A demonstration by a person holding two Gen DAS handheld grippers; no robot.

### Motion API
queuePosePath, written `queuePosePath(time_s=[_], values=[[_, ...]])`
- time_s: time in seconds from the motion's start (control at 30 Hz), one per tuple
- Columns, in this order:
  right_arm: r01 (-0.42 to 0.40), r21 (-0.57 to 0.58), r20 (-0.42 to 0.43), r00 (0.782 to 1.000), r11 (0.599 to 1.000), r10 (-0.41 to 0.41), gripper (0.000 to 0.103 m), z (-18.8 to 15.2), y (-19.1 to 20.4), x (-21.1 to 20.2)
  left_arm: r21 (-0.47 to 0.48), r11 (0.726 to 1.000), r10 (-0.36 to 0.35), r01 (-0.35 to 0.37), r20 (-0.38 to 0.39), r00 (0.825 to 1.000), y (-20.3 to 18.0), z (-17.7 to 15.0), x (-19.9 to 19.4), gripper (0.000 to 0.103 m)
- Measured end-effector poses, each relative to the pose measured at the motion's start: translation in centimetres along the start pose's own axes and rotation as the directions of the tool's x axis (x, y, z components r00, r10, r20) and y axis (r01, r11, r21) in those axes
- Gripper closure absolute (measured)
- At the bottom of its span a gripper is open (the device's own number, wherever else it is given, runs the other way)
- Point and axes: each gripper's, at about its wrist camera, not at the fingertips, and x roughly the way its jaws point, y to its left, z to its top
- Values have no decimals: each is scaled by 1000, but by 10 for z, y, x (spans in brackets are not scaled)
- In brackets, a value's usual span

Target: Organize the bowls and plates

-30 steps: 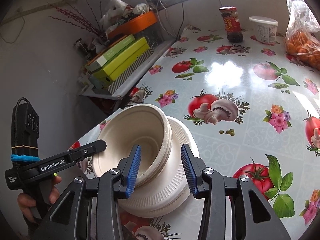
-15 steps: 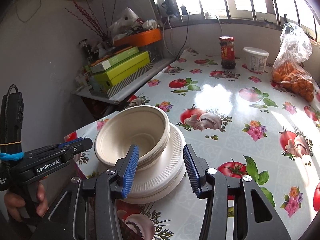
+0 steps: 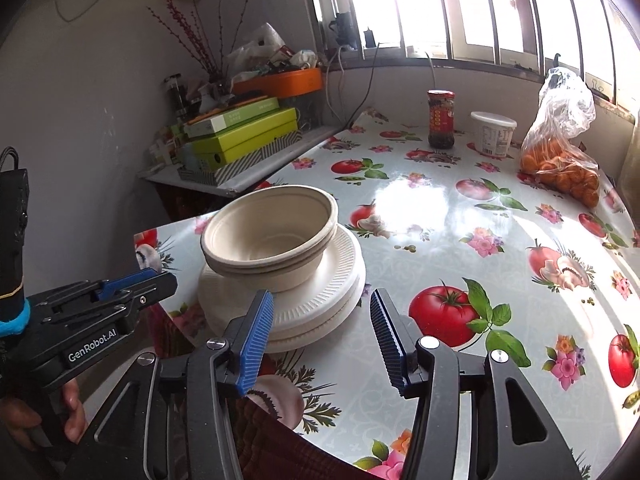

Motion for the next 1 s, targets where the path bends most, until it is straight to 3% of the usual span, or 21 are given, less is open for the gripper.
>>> queuePosePath(time_s=[0.23, 0.47, 1.0], values=[[19, -8, -7, 1000, 1000, -19, 50, -20, 5, -2, 27, 999, 27, -27, 6, 1000, -8, -25, -2, 79], [16, -21, -14, 1000, 1000, -16, 46, -38, 13, 1, 31, 999, 10, -10, 3, 1000, -8, -45, -1, 79], [10, -8, -27, 1000, 1000, -10, 41, -54, 19, 2, 39, 999, 19, -19, -7, 1000, -5, -60, -1, 79]])
